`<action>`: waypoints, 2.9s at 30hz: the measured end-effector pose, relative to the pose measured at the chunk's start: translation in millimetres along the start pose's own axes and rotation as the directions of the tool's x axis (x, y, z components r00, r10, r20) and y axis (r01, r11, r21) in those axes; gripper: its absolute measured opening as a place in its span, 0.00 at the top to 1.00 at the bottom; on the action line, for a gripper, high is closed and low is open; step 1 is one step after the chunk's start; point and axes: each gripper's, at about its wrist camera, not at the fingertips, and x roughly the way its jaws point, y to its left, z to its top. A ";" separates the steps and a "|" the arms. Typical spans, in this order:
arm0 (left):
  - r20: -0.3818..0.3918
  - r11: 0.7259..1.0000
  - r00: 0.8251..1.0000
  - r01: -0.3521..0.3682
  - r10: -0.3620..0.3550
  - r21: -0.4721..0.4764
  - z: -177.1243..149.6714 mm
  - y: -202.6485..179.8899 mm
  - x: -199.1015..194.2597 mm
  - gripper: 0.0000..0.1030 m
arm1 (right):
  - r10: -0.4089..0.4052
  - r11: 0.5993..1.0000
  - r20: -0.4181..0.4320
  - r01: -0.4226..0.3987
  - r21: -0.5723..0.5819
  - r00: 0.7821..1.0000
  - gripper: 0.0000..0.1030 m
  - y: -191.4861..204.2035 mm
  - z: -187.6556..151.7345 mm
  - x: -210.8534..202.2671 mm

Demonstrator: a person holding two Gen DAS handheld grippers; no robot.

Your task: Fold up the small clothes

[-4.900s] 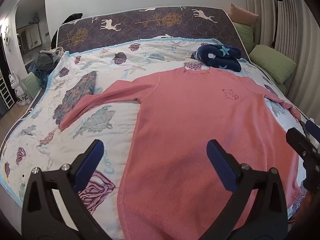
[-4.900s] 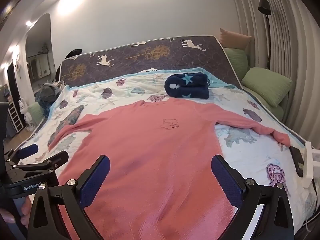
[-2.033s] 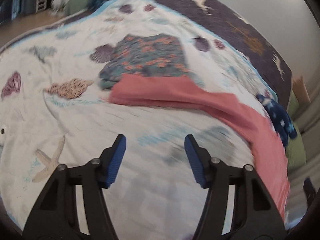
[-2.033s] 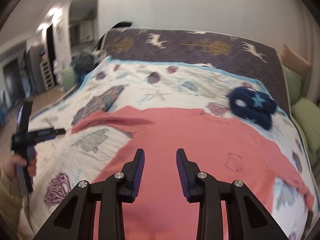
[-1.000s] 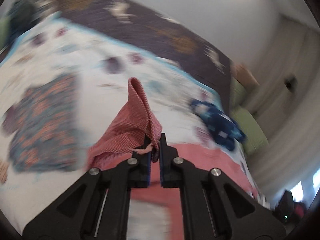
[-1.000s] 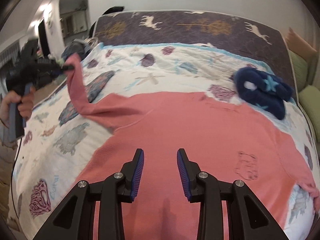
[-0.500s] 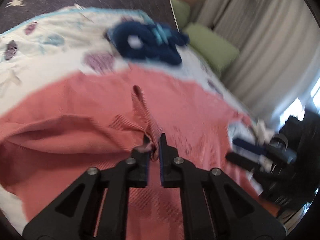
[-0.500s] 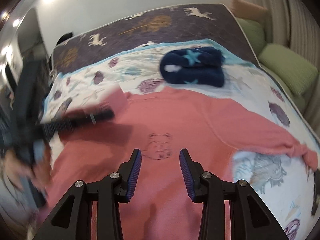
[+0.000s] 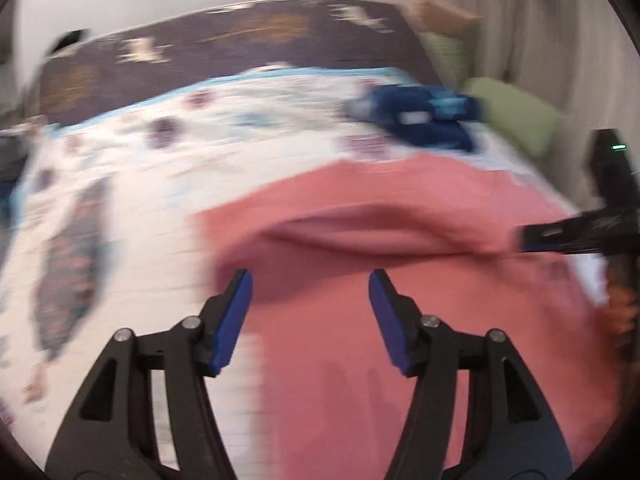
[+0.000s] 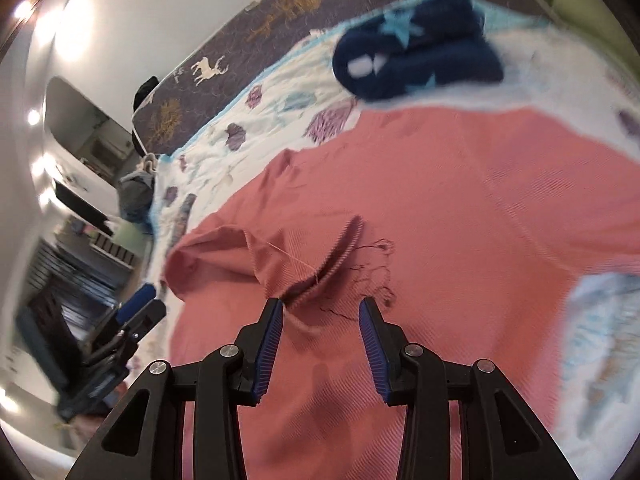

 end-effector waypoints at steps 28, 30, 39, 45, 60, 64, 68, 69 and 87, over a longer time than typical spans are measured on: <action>-0.068 0.994 0.996 -0.057 0.063 0.092 -16.6 -10.8 40.5 0.80 | -0.004 0.985 0.220 -0.033 0.168 0.976 0.95 -52.5 36.0 -39.7; -0.087 0.995 0.993 -0.074 0.080 0.074 -15.5 -6.1 44.3 0.80 | -0.035 0.979 0.179 -0.002 0.204 0.983 0.94 -66.9 27.5 -31.7; -0.098 0.997 0.992 -0.074 0.075 0.014 -19.3 14.4 28.0 0.73 | -0.122 0.961 0.185 0.069 0.268 0.975 0.85 -89.1 17.5 -44.6; -0.093 1.000 0.996 -0.014 0.016 0.021 -15.4 8.8 33.5 0.68 | -0.148 0.989 0.221 0.144 0.032 0.964 0.60 -23.3 42.7 -46.1; -0.130 0.969 0.977 0.143 -0.171 -0.202 -22.2 35.1 59.3 0.65 | -0.154 0.835 -0.225 0.006 -0.550 0.962 0.29 206.9 93.1 191.2; -0.117 0.958 0.977 0.147 -0.180 -0.247 -25.0 41.9 60.8 0.80 | -0.129 0.860 -0.318 -0.054 -0.508 0.939 0.40 206.7 90.3 223.7; -0.078 0.939 0.980 0.152 -0.184 -0.309 -28.9 50.2 56.1 0.89 | -0.164 0.869 -0.265 0.012 -0.495 0.950 0.97 210.5 88.1 233.5; -0.070 0.940 0.983 0.142 -0.171 -0.310 -29.5 50.4 53.9 0.90 | -0.154 0.882 -0.238 0.025 -0.470 0.959 0.97 209.4 91.5 231.7; -0.005 0.907 0.984 0.160 -0.176 -0.389 -35.4 69.5 14.2 0.85 | -0.113 0.946 -0.072 0.085 -0.311 0.991 0.82 93.9 77.7 75.3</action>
